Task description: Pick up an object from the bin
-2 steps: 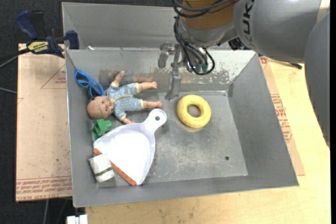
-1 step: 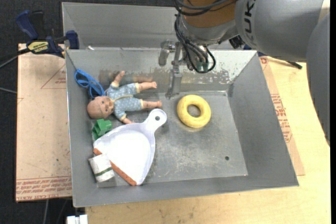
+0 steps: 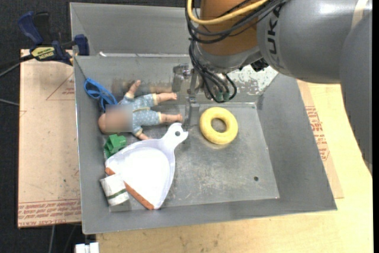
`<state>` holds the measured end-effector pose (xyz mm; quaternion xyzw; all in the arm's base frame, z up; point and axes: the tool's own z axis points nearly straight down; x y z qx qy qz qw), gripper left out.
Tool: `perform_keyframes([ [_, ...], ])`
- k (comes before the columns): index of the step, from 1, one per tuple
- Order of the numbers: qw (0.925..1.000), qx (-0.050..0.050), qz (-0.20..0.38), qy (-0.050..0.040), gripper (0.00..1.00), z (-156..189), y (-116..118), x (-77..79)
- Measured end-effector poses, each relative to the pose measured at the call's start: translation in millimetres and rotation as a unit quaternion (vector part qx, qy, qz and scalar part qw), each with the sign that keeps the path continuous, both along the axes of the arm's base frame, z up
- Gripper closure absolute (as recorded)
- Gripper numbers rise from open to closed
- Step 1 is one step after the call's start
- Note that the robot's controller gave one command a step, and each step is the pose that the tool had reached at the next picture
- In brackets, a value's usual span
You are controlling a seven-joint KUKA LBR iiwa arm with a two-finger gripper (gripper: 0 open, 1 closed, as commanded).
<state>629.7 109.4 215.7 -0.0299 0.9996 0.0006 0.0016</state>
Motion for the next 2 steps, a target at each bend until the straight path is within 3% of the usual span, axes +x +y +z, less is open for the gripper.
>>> perform_keyframes([
  [1, 0.9958, 0.0, 0.091, 0.0004, 0.0, -34.6, 29.4, -50.9],
  [2, 0.9913, 0.001, 0.132, 0.0002, 0.0, -61.0, 34.1, -73.8],
])
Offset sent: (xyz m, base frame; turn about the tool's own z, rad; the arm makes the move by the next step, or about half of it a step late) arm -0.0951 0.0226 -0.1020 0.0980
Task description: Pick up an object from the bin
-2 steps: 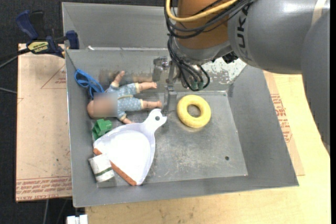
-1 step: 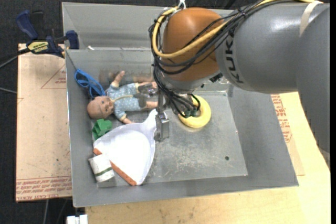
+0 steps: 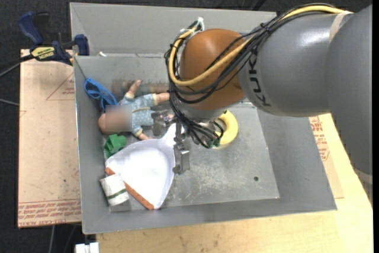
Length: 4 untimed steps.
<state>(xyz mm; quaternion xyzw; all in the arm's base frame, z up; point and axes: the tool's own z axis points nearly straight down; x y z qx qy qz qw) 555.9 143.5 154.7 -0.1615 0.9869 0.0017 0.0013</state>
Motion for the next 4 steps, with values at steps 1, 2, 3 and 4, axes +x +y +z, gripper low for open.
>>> perform_keyframes([
  [1, 0.9986, 0.0, -0.052, -0.0001, 1.0, -26.4, 83.1, -32.2],
  [2, 0.9987, 0.0, -0.05, 0.0, 0.0, -28.6, 88.0, -34.9],
  [3, 0.9987, 0.0, -0.051, 0.0, 0.0, -28.6, 87.8, -34.9],
  [4, 0.9996, 0.001, 0.027, -0.0039, 0.0, -45.6, 94.5, -43.6],
])
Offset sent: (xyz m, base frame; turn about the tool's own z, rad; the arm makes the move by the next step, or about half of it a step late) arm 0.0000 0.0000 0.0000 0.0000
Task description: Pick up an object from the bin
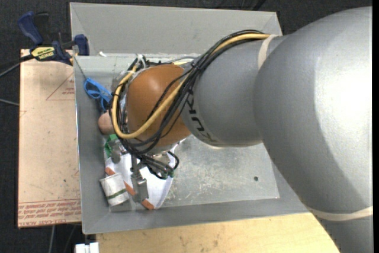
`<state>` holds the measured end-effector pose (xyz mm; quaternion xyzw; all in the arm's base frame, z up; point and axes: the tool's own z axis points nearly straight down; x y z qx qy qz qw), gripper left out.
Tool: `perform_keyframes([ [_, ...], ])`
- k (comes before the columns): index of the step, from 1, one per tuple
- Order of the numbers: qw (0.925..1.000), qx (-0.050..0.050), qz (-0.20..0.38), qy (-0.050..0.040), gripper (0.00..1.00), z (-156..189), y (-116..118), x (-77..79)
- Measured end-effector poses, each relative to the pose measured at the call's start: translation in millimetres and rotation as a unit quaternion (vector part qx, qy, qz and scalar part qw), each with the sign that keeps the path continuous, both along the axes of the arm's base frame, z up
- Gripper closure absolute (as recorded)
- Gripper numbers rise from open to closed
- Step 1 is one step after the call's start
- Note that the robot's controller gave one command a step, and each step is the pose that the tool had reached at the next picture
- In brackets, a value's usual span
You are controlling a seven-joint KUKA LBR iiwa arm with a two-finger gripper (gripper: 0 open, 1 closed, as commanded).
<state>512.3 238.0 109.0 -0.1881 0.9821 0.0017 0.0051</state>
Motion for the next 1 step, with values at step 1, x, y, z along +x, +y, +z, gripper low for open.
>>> perform_keyframes([
  [1, 0.9883, -0.001, 0.153, 0.0027, 1.0, -38.7, 6.9, 8.8],
])
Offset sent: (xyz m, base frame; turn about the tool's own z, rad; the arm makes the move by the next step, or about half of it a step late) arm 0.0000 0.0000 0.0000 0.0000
